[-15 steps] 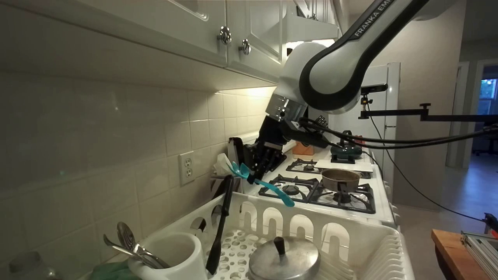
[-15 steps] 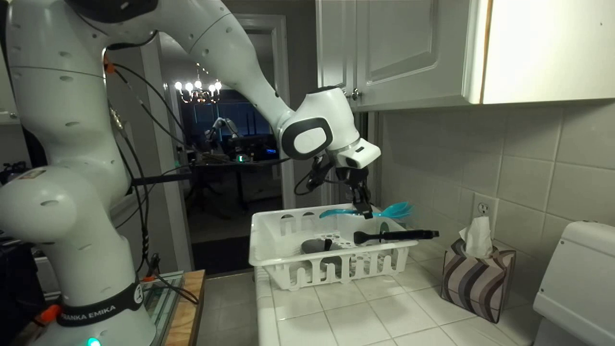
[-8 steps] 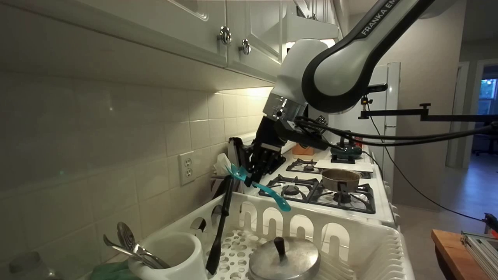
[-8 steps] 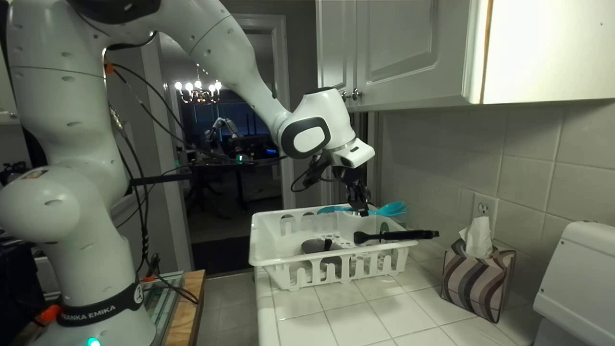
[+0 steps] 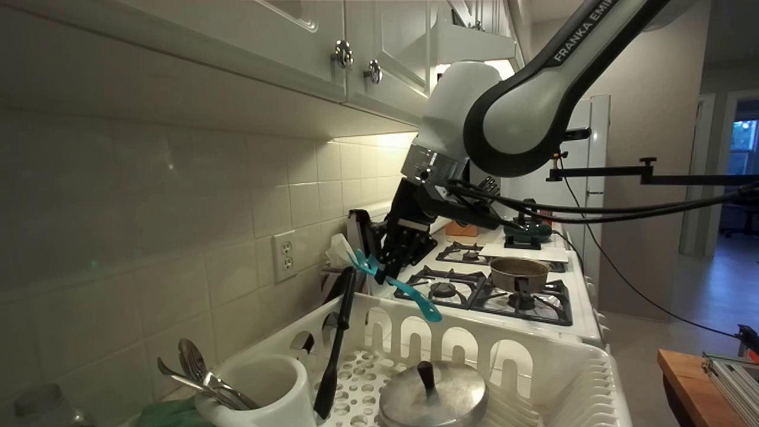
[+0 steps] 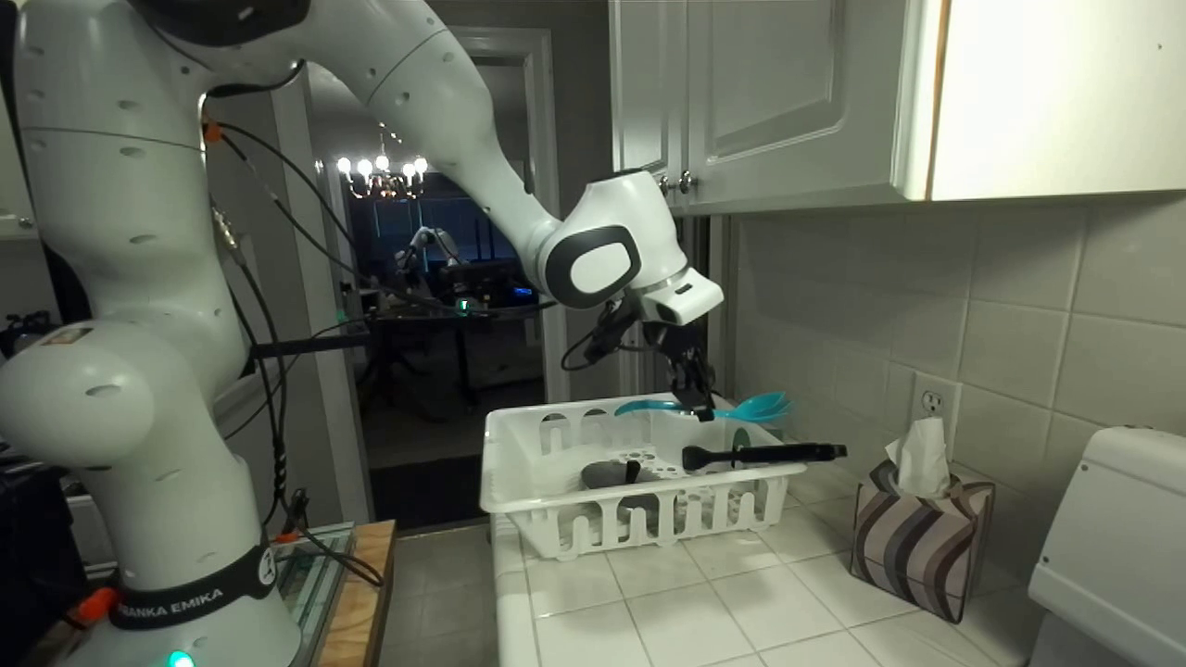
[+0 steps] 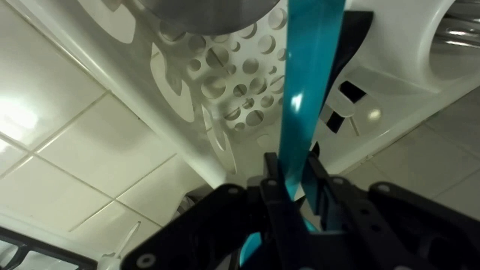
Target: Put the blue object in the white mug
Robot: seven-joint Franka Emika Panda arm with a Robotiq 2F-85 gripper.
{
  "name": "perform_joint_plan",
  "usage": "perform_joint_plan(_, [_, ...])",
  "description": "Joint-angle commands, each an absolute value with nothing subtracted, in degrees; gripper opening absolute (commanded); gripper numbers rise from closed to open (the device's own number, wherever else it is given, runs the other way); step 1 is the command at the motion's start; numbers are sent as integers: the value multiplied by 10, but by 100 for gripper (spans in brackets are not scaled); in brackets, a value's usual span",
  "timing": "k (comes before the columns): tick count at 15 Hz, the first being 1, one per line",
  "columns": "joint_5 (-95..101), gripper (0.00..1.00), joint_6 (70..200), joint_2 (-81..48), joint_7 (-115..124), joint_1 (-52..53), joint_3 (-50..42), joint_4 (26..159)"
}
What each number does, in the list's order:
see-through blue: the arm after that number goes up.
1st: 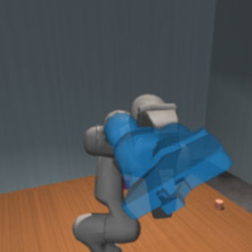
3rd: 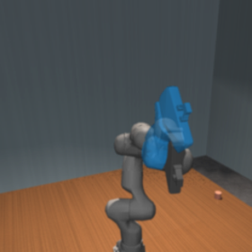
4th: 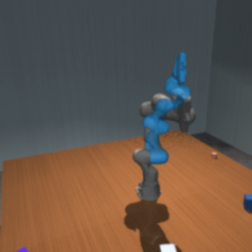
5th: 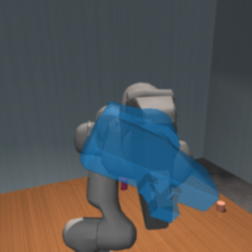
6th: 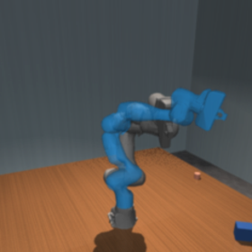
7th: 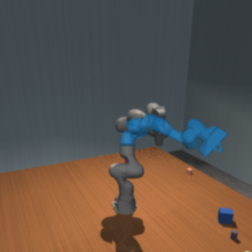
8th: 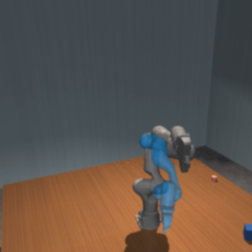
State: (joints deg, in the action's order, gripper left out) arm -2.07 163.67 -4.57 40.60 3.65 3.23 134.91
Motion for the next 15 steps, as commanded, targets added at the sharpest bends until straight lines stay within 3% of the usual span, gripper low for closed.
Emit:
perform_joint_plan(1, [105,5,1638,-51,553,55,3,1343])
perform_joint_plan(15, [448,5,1686,-87,892,109,-14,1293])
